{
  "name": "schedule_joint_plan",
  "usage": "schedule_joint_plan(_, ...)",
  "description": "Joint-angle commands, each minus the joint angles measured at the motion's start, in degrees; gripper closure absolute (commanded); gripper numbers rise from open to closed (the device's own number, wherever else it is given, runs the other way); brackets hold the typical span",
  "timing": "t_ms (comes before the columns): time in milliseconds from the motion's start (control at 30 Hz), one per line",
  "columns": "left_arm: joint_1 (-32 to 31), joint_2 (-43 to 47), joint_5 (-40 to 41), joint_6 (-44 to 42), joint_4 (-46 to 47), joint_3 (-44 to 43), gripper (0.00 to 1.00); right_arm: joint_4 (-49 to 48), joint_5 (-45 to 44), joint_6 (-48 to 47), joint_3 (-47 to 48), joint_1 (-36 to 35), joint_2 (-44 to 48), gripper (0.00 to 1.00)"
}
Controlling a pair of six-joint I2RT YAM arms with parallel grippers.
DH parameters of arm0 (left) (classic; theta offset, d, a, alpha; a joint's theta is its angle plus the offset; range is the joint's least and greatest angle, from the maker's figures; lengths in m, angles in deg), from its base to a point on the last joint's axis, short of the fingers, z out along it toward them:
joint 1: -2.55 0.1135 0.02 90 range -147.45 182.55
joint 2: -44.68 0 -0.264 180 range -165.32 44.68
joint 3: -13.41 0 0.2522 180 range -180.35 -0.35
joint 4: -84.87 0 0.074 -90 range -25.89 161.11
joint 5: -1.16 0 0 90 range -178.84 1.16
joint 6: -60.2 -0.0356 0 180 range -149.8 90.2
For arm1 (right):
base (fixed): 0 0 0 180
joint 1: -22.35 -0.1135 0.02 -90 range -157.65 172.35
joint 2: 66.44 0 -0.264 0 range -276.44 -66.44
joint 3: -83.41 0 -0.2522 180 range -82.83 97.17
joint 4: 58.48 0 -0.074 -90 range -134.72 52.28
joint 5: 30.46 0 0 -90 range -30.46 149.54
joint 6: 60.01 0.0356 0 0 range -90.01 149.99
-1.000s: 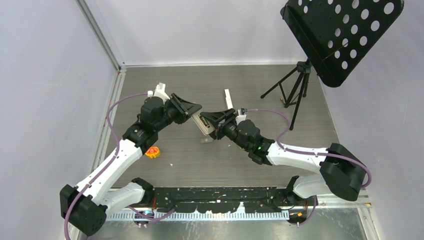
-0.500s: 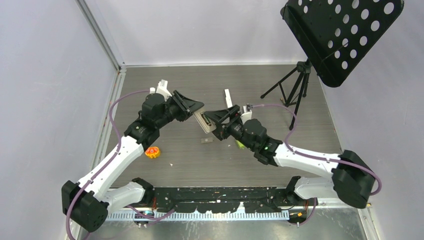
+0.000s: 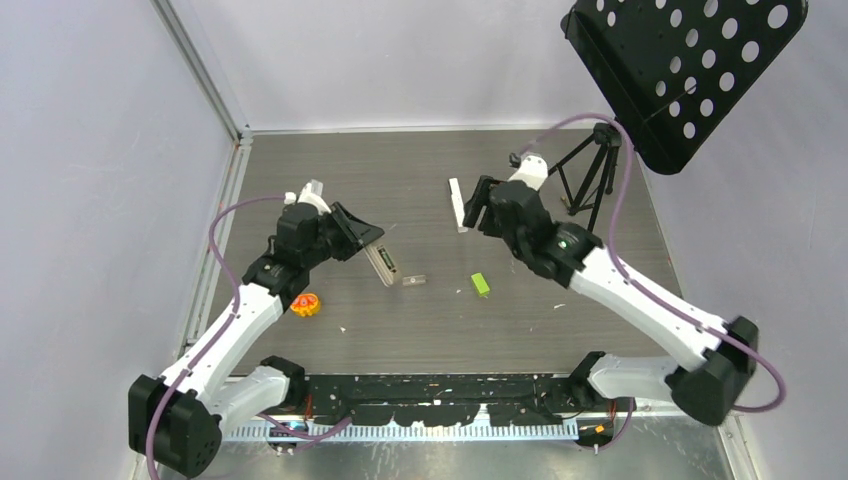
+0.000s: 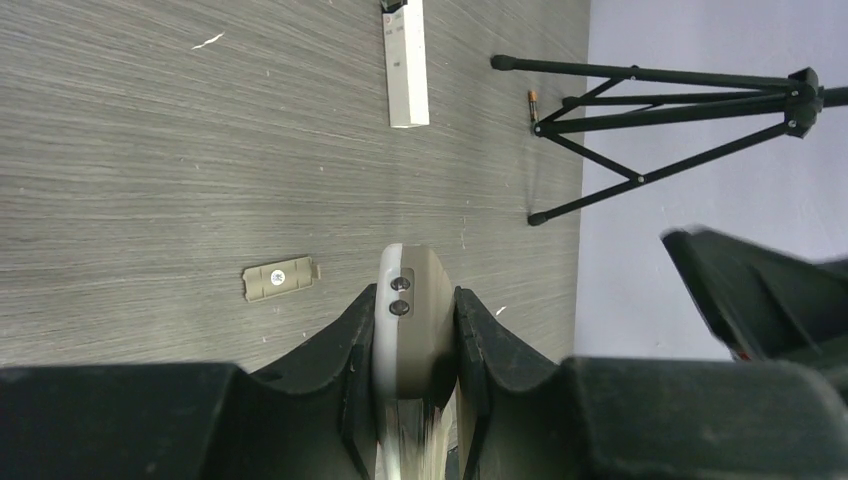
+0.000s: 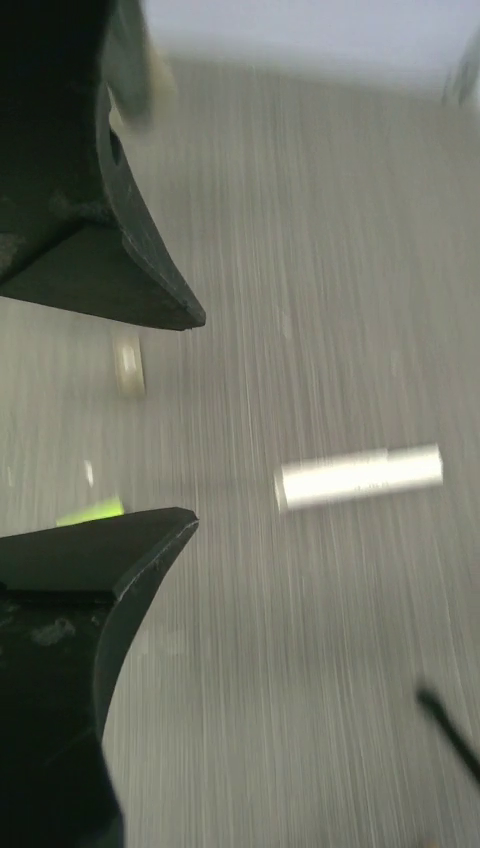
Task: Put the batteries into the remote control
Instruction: Load the battery into the remote control, then move the battery to the center of the board.
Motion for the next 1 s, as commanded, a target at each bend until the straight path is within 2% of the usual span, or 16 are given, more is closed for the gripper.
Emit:
schedule_joint_plan(0,0.4,3.1,-0.2,-4.7,-0.5,-1.3,1.00,19.0,-15.9,-17.3,6.6,4.6,-9.5,0.35)
schedule_joint_plan(33,0.4,3.2,-0.2,-5.0,-0.7,-1.2,1.00,19.6,-19.0,-18.6,7.3,6.2,-11.3,0.41)
schedule_joint_plan(167,0.6,2.9,-1.6,-5.5,-0.4,-1.0,1.00,17.2,-23.6,-27.4,8.1,12.2,-18.2,0.51)
schedule_joint_plan(300,0.7,2.2,-2.8,-5.2,0.6,-0.5,1.00,11.3,-25.0,-36.3,7.6,18.1,-26.7,0.53)
schedule_joint_plan(433,0.8,2.2,-3.5,-5.3,0.8,-0.3,1.00,7.2,-22.7,-43.0,8.5,22.5,-33.2,0.56)
schedule_joint_plan(567,1.0,2.3,-3.7,-5.5,0.9,-0.4,1.00,2.0,-19.3,-47.7,8.9,25.5,-36.3,0.57)
schedule_joint_plan(967,2.0,1.5,-4.5,-5.7,1.9,0.0,1.00,-3.0,-11.2,-51.6,14.3,31.0,-44.8,0.55)
